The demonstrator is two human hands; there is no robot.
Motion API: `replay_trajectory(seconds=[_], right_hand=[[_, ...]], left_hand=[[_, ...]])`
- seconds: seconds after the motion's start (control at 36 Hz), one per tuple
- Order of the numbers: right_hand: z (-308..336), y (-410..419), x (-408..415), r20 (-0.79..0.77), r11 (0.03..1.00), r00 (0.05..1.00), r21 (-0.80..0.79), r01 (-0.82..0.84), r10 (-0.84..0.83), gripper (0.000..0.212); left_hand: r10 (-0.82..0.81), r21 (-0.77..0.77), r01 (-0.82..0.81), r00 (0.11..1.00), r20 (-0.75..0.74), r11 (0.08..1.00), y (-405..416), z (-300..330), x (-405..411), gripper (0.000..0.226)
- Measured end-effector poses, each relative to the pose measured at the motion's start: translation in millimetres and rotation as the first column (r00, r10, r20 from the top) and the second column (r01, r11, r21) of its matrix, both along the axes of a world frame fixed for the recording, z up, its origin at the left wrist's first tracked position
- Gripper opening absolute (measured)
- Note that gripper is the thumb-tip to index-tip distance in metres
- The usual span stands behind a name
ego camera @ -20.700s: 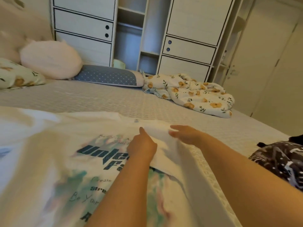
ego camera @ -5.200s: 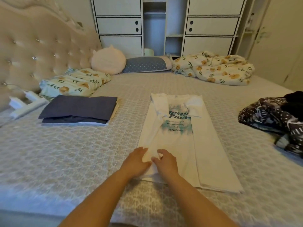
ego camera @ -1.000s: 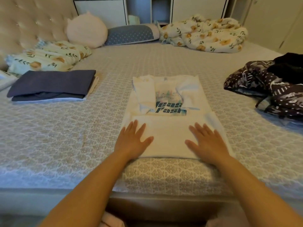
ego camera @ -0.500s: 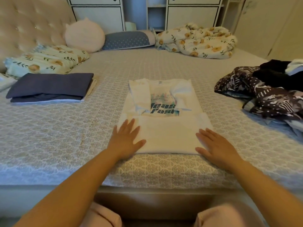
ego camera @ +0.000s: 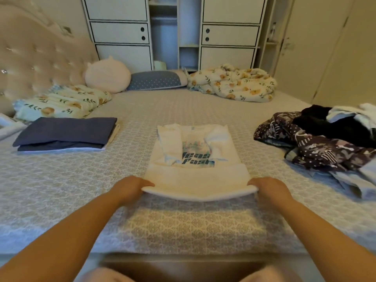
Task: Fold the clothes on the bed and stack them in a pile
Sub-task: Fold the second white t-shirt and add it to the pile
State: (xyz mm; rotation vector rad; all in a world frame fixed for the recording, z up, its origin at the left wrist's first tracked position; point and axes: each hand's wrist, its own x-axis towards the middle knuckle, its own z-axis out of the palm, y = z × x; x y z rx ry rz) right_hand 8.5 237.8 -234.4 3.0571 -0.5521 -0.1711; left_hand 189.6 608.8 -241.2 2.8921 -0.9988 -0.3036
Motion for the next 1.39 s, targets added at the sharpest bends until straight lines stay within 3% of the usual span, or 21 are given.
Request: replay_trajectory(seconds=[0.11, 0.25, 0.33, 0.5, 0.58, 0.64, 0.69, 0.78, 0.81, 0.86, 0.92, 0.94, 1.03, 1.06, 1.11, 1.19, 1.31, 1.39], right_hand=[[2, -7, 4, 0.089, 0.987, 0.995, 0.158, 0.022, -0.036, 0.042], [2, -10, -3, -0.013, 0.975, 0.999, 0.218, 0.045, -0.043, 0.038], [0, -7, -4, 0.062, 0.96, 0.995, 0.271, 0.062, -0.082, 0.035], [5, -8, -5, 0.135, 0.879, 0.965, 0.455, 0.143, -0.227, 0.022], [15, -10, -9, 0.109, 0.784, 0.953, 0.598, 0.164, -0.282, 0.026], [24, -10, -17, -0.047, 0.726, 0.975, 0.659, 0.195, -0.219, 0.021], [35, -13, -24, -0.216, 0.719, 0.968, 0.652, 0.24, -0.128, 0.015], [46, -27, -27, -0.218, 0.743, 0.97, 0.63, 0.225, -0.109, 0.019], [48, -33, -23, -0.134, 0.707, 0.979, 0.677, 0.205, -0.155, 0.02], [48, -38, -10, 0.081, 0.579, 0.931, 0.801, 0.151, -0.355, 0.024], [43, -30, 3, 0.226, 0.49, 0.814, 0.868, 0.081, -0.536, 0.026], [39, -23, 10, 0.238, 0.458, 0.782, 0.887, 0.066, -0.576, 0.027], [14, -7, 24, 0.089, 0.316, 0.79, 0.939, 0.136, -0.606, 0.042], [4, -6, 27, 0.044, 0.316, 0.796, 0.93, 0.188, -0.603, 0.049], [-13, -5, 30, 0.065, 0.45, 0.821, 0.859, 0.243, -0.567, 0.051], [-28, -6, 33, 0.147, 0.627, 0.838, 0.733, 0.264, -0.525, 0.035], [-34, -1, 35, 0.21, 0.719, 0.834, 0.636, 0.28, -0.511, 0.033], [-38, 1, 30, 0.343, 0.79, 0.807, 0.567, 0.231, -0.481, 0.037]], left_hand=[[-0.001, -0.034, 0.0, 1.0, -0.018, 0.999, 3, 13, -2, 0.039], [-0.004, 0.056, 0.006, 0.999, -0.038, 0.998, -5, 20, -7, 0.042], [0.009, 0.043, -0.005, 0.996, -0.088, 0.999, -4, 18, -10, 0.038], [0.051, -0.071, -0.069, 0.973, -0.227, 0.995, 0, 29, -9, 0.012], [0.1, -0.006, -0.112, 0.908, -0.407, 0.994, 2, 48, -8, 0.02], [0.159, 0.069, -0.147, 0.79, -0.593, 0.987, 6, 61, -6, 0.032], [0.153, 0.116, -0.099, 0.657, -0.738, 0.988, 10, 72, -2, 0.028], [0.045, -0.043, -0.138, 0.579, -0.814, 0.99, 15, 81, 8, 0.026], [-0.004, -0.169, -0.228, 0.587, -0.81, 0.959, 15, 82, 12, 0.033], [-0.052, -0.44, -0.452, 0.65, -0.759, 0.776, 7, 80, 18, 0.046], [0.06, -0.599, -0.601, 0.73, -0.681, 0.529, -11, 66, 23, 0.047], [0.154, -0.624, -0.635, 0.746, -0.647, 0.455, -20, 56, 25, 0.048], [0.31, -0.523, -0.72, 0.679, -0.666, 0.456, -38, 18, 21, 0.057], [0.322, -0.472, -0.745, 0.644, -0.694, 0.471, -40, 7, 20, 0.062], [0.359, -0.435, -0.752, 0.633, -0.686, 0.495, -41, -8, 19, 0.066], [0.373, -0.479, -0.698, 0.701, -0.608, 0.532, -37, -17, 17, 0.053], [0.293, -0.53, -0.506, 0.851, -0.436, 0.68, -30, -22, 17, 0.042], [0.283, -0.544, -0.424, 0.902, -0.326, 0.724, -33, -20, 16, 0.046]])
